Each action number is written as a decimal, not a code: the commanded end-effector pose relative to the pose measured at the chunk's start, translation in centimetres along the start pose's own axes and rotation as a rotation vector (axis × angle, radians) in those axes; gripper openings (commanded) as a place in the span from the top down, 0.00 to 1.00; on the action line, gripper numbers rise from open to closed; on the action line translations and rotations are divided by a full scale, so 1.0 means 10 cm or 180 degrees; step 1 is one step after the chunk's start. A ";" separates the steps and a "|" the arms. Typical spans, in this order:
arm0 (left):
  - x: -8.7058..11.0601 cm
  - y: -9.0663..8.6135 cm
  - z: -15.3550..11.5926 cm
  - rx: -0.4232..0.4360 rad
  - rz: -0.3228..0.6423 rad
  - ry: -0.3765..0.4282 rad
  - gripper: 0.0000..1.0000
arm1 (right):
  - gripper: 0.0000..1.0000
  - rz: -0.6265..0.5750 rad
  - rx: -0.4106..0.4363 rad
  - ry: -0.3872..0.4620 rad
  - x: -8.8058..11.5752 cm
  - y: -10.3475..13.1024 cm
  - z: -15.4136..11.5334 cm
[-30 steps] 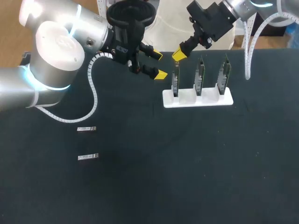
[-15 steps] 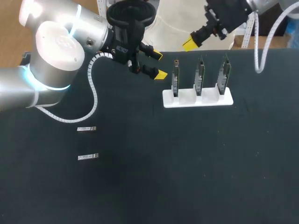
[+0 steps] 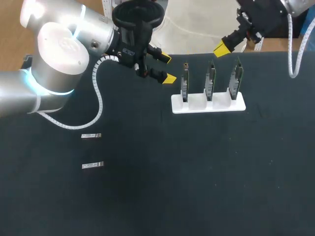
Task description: Pick up the optical module with the left hand, and insert it into the network port with the right hand.
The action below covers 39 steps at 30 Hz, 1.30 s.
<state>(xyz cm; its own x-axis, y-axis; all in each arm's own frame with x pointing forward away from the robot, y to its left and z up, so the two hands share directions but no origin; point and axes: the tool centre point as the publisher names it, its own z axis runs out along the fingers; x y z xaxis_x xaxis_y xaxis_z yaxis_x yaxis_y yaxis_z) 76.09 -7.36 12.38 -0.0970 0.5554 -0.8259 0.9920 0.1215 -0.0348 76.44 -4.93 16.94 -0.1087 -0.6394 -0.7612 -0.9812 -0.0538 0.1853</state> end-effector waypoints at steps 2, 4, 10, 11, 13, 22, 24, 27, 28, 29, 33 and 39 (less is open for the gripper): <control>-0.01 0.00 0.00 -0.0006 -0.0006 0.0013 0.00 | 1.00 0.0029 -0.0009 -0.0065 0.10 0.02 -0.07; -0.01 0.00 0.00 -0.0006 -0.0006 0.0013 0.00 | 1.00 0.0025 -0.0027 -0.0051 0.12 0.02 -0.09; -0.01 0.00 0.00 -0.0006 -0.0006 0.0013 0.00 | 1.00 0.0020 -0.0074 -0.0013 0.20 0.02 -0.11; -0.01 0.00 0.00 -0.0006 -0.0006 0.0013 0.00 | 1.00 0.0026 -0.0074 -0.0016 0.21 0.02 -0.11; -0.01 0.00 0.00 -0.0006 -0.0006 0.0013 0.00 | 1.00 0.0030 -0.0074 -0.0017 0.22 0.02 -0.11; -0.01 0.00 0.00 -0.0006 -0.0006 0.0013 0.00 | 1.00 0.0060 -0.0040 -0.0074 0.24 -0.01 -0.11; -0.01 0.00 0.00 -0.0006 -0.0006 0.0013 0.00 | 1.00 0.0066 -0.0020 -0.0096 0.24 -0.02 -0.11; -0.01 0.00 0.00 -0.0006 -0.0006 0.0013 0.00 | 0.76 0.0041 0.0002 -0.0119 0.24 -0.02 -0.11; -0.01 0.00 0.00 -0.0006 -0.0006 0.0013 0.00 | 0.00 0.0041 0.0002 -0.0119 0.24 -0.02 -0.11; -0.01 0.00 0.00 -0.0006 -0.0006 0.0013 0.00 | 0.00 0.0041 0.0002 -0.0119 0.24 -0.02 -0.11; -0.01 0.00 0.00 -0.0006 -0.0006 0.0013 0.00 | 0.00 0.0041 0.0002 -0.0119 0.24 -0.02 -0.11; -0.01 0.00 0.00 -0.0006 -0.0006 0.0013 0.00 | 0.00 0.0041 0.0002 -0.0119 0.24 -0.02 -0.11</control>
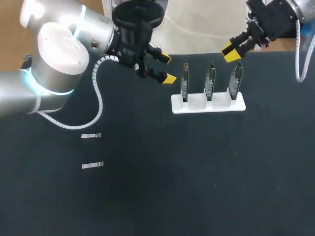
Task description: Pick up the optical module with the left hand, and insert it into the network port with the right hand.
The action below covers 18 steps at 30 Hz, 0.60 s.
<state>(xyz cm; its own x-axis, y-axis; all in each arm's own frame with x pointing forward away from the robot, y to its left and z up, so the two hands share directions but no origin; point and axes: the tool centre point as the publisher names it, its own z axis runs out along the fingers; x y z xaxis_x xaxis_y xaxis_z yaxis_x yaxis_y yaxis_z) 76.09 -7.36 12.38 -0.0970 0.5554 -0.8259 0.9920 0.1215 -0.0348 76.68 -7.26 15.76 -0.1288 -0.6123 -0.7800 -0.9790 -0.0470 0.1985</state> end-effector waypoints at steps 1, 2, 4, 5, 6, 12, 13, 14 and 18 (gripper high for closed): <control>-0.01 0.00 0.00 -0.0006 -0.0006 0.0013 0.00 | 0.00 -0.0005 0.0012 -0.0006 0.00 0.01 0.00; -0.01 0.00 0.00 -0.0006 -0.0006 0.0013 0.00 | 0.00 -0.0005 0.0012 -0.0006 0.00 0.01 0.00; -0.01 0.00 0.00 -0.0006 -0.0006 0.0013 0.00 | 0.00 -0.0005 0.0012 -0.0006 0.00 0.01 0.00; -0.01 0.00 0.00 -0.0006 -0.0006 0.0013 0.00 | 0.00 -0.0005 0.0012 -0.0006 0.00 0.01 0.00; -0.02 -0.01 0.00 0.0009 -0.0009 0.0012 0.00 | 0.00 -0.0005 0.0012 -0.0006 0.00 0.01 0.00; -0.10 -0.09 -0.13 -0.0063 0.0088 0.0075 0.00 | 0.00 -0.0005 0.0012 -0.0006 0.00 0.01 0.00; -0.10 -0.11 -0.17 -0.0061 0.0120 0.0097 0.00 | 0.00 -0.0005 0.0012 -0.0006 0.00 0.01 0.00; -0.10 -0.13 -0.21 -0.0069 0.0145 0.0117 0.00 | 0.00 -0.0005 0.0012 -0.0006 0.00 0.01 0.00; -0.03 -0.22 -0.41 -0.0143 0.0210 0.0404 0.00 | 0.00 -0.0005 0.0012 -0.0006 0.00 0.01 0.00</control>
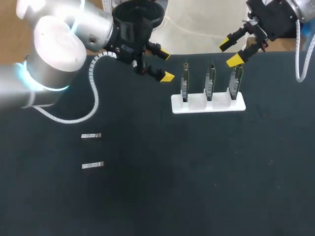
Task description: Pick up the optical module with the left hand, and insert it into the network port with the right hand.
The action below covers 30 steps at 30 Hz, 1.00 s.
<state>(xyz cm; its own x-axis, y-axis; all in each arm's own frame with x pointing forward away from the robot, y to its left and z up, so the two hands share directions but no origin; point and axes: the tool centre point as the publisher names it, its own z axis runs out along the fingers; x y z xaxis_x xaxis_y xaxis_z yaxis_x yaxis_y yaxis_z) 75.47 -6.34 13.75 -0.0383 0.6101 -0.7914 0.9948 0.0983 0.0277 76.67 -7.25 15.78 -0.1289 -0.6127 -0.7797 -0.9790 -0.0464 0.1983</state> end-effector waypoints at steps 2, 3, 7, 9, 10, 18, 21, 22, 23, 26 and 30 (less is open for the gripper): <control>0.08 -0.21 -0.36 -0.0131 0.0017 0.0373 0.00 | 0.00 -0.0006 0.0010 -0.0007 0.01 0.01 0.00; 0.11 -0.24 -0.42 -0.0149 0.0015 0.0441 0.00 | 0.00 -0.0006 0.0010 -0.0007 0.01 0.01 0.00; 0.28 -0.38 -0.64 -0.0264 -0.0056 0.0698 0.00 | 0.00 -0.0006 0.0010 -0.0007 0.01 0.01 0.00; 0.39 -0.44 -0.74 -0.0318 -0.0152 0.0816 0.00 | 0.00 -0.0006 0.0010 -0.0007 0.01 0.01 0.00; 0.46 -0.48 -0.79 -0.0348 -0.0198 0.0873 0.00 | 0.00 -0.0006 0.0010 -0.0007 0.01 0.01 0.00; 1.00 -0.72 -1.04 -0.0476 -0.0419 0.1345 0.00 | 0.00 -0.0006 0.0010 -0.0007 0.01 0.01 0.00; 1.18 -0.79 -1.11 -0.0471 -0.0493 0.1538 0.00 | 0.00 -0.0006 0.0010 -0.0007 0.01 0.01 0.00; 1.24 -0.81 -1.13 -0.0469 -0.0503 0.1621 0.00 | 0.00 -0.0006 0.0010 -0.0007 0.01 0.01 0.00; 1.29 -0.84 -1.14 -0.0474 -0.0518 0.1699 0.00 | 0.00 -0.0006 0.0010 -0.0007 0.01 0.01 0.00; 1.47 -0.88 -1.20 -0.0483 -0.0584 0.1876 0.00 | 0.00 -0.0006 0.0010 -0.0007 0.01 0.01 0.00; 1.63 -0.93 -1.25 -0.0428 -0.0613 0.2075 0.00 | 0.00 -0.0006 0.0010 -0.0007 0.01 0.01 0.00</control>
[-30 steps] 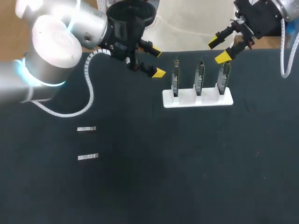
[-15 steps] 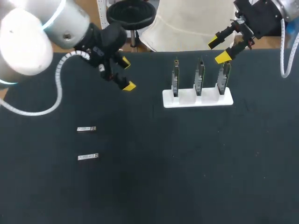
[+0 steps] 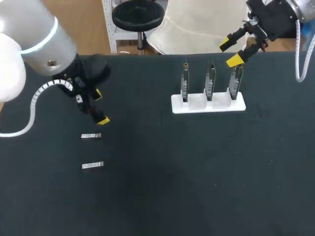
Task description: Pick up the optical module with the left hand, and insert it into the network port with the right hand.
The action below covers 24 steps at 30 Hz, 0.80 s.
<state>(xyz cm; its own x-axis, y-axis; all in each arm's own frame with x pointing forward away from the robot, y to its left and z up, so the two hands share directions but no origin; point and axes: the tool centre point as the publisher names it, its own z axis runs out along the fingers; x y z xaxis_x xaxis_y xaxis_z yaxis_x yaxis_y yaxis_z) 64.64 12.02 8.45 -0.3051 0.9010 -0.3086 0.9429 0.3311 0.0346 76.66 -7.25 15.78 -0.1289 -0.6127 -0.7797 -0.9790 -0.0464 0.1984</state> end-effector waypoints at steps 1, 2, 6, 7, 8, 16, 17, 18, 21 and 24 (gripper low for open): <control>0.09 -0.01 0.02 0.0053 0.0081 0.0231 0.00 | 0.00 -0.0006 0.0010 -0.0007 0.01 0.01 0.00; 0.13 -0.01 0.04 0.0052 0.0127 0.0330 0.00 | 0.00 -0.0006 0.0010 -0.0007 0.01 0.01 0.00; 0.24 -0.05 0.12 0.0118 0.0293 0.0631 0.00 | 0.00 -0.0006 0.0010 -0.0007 0.01 0.01 0.00; 0.25 -0.06 0.12 0.0145 0.0291 0.0615 0.00 | 0.00 -0.0006 0.0010 -0.0007 0.01 0.01 0.00; 0.27 -0.07 0.13 0.0152 0.0313 0.0649 0.00 | 0.00 -0.0006 0.0010 -0.0007 0.01 0.01 0.00; 0.46 -0.11 0.23 0.0242 0.0443 0.0856 0.00 | 0.00 -0.0006 0.0010 -0.0007 0.01 0.01 0.00; 0.47 -0.13 0.25 0.0260 0.0457 0.0866 0.00 | 0.00 -0.0006 0.0010 -0.0007 0.01 0.01 0.00; 0.49 -0.14 0.27 0.0262 0.0444 0.0879 0.00 | 0.00 -0.0006 0.0010 -0.0007 0.01 0.01 0.00; 0.52 -0.16 0.31 0.0259 0.0420 0.0915 0.00 | 0.00 -0.0006 0.0010 -0.0007 0.01 0.01 0.00; 0.60 -0.17 0.36 0.0234 0.0389 0.0931 0.00 | 0.00 -0.0006 0.0010 -0.0007 0.01 0.01 0.00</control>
<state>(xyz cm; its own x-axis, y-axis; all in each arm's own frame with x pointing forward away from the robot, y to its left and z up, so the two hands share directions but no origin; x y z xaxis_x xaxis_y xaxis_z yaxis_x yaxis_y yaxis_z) 61.74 15.70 3.66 -0.2027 0.9791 -0.0184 0.9791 0.2022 -0.0224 76.66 -7.24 15.78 -0.1289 -0.6128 -0.7797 -0.9790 -0.0464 0.1983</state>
